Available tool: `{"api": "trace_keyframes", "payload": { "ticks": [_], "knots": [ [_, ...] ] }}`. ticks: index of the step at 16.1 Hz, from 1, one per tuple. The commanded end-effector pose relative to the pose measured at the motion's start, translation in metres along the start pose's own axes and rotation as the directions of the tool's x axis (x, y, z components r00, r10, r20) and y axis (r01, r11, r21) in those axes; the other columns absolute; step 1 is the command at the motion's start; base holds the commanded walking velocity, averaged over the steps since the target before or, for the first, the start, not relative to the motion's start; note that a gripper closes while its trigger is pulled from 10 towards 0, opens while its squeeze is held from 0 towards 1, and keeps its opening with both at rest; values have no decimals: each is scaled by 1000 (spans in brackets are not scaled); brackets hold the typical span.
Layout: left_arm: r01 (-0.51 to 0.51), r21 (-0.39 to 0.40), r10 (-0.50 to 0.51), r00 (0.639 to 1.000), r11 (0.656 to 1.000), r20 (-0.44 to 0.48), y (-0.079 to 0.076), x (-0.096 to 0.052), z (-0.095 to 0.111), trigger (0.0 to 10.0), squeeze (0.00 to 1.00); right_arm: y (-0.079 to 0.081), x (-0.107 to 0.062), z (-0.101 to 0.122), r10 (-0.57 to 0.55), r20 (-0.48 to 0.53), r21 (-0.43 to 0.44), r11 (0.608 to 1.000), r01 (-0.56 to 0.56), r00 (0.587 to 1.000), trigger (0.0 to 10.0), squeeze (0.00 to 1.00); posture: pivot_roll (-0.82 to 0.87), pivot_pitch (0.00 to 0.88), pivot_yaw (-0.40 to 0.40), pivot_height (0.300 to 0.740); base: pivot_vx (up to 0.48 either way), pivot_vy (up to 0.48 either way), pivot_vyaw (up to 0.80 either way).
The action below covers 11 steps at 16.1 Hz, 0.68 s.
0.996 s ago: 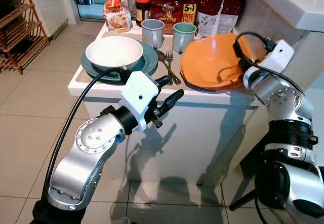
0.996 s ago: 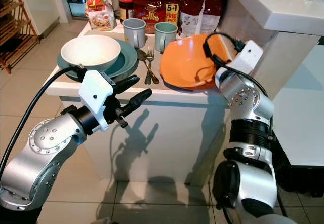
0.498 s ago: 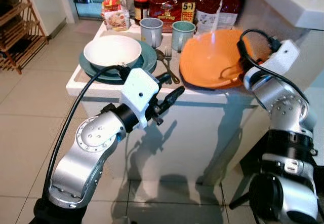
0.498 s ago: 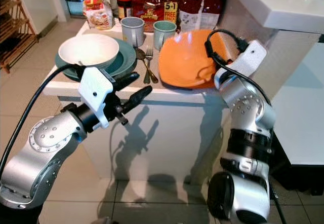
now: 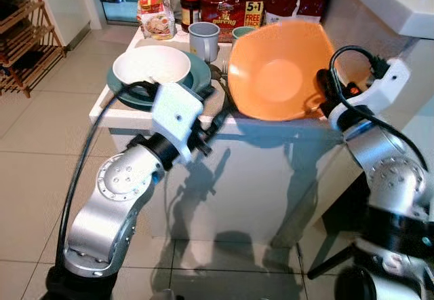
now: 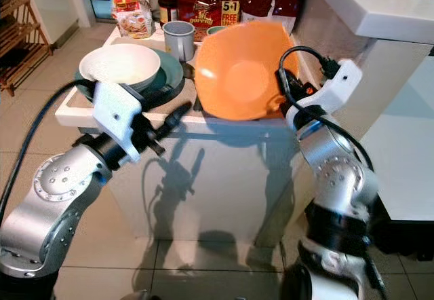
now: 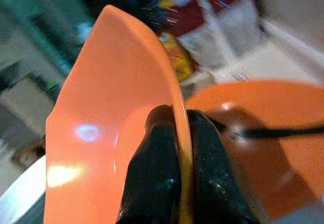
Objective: Setting the table
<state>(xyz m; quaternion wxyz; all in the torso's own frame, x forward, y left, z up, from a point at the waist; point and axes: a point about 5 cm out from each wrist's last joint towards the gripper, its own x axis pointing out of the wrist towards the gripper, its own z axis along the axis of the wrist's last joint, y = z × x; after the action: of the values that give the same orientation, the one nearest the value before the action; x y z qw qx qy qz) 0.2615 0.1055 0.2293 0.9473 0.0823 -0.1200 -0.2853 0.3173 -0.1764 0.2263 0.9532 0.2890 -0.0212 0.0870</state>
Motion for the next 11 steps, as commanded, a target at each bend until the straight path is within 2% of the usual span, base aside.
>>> {"api": "trace_keyframes", "payload": {
  "ticks": [1, 2, 3, 4, 5, 7, 9, 11],
  "knots": [
    [-89, 2, 89, 996, 996, -5, 10, -4, -5, 10000, 0, 20, -10, 4, 143, 3, -101, 985, -142, 990, 10000, 0, 11, 2, -42, 740, 0, 0, 0],
    [-104, 17, 104, 994, 994, -12, 12, -6, -7, 10000, 0, 21, -14, 4, 165, 12, -139, 977, -162, 986, 10000, 0, 13, 3, -42, 740, 0, 0, 0],
    [-119, 40, 120, 992, 992, -34, 16, -13, -12, 10000, 0, 22, -25, 3, 234, 15, -186, 956, -228, 972, 10000, 0, 12, 6, -40, 740, 0, 0, 0],
    [-124, 43, 126, 991, 991, -43, 17, -16, -14, 10000, 0, 22, -29, 2, 269, 5, -195, 945, -263, 963, 10000, 0, 11, 8, -38, 740, 0, 0, 0],
    [-135, 59, 139, 988, 989, -62, 20, -23, -18, 10000, 0, 16, -37, 2, 305, -11, -211, 930, -300, 952, 10000, 0, 6, 7, -32, 740, 0, -480, 0],
    [-162, 86, 169, 982, 983, -83, 27, -31, -22, 10000, 0, 6, -43, -1, 301, -67, -246, 919, -308, 951, 10000, 0, 8, 4, -37, 740, 0, -480, 0],
    [-206, 115, 216, 973, 972, -78, 36, -33, -21, 10000, 0, 2, -46, -3, 333, -71, -266, 902, -340, 940, 10000, 0, 14, 0, -46, 740, 0, -480, 0],
    [-218, 119, 227, 971, 969, -76, 37, -32, -21, 10000, 0, 1, -46, -7, 334, -90, -295, 891, -345, 938, 10000, 0, 13, 0, -45, 740, 0, -480, 0]
  ]
}}
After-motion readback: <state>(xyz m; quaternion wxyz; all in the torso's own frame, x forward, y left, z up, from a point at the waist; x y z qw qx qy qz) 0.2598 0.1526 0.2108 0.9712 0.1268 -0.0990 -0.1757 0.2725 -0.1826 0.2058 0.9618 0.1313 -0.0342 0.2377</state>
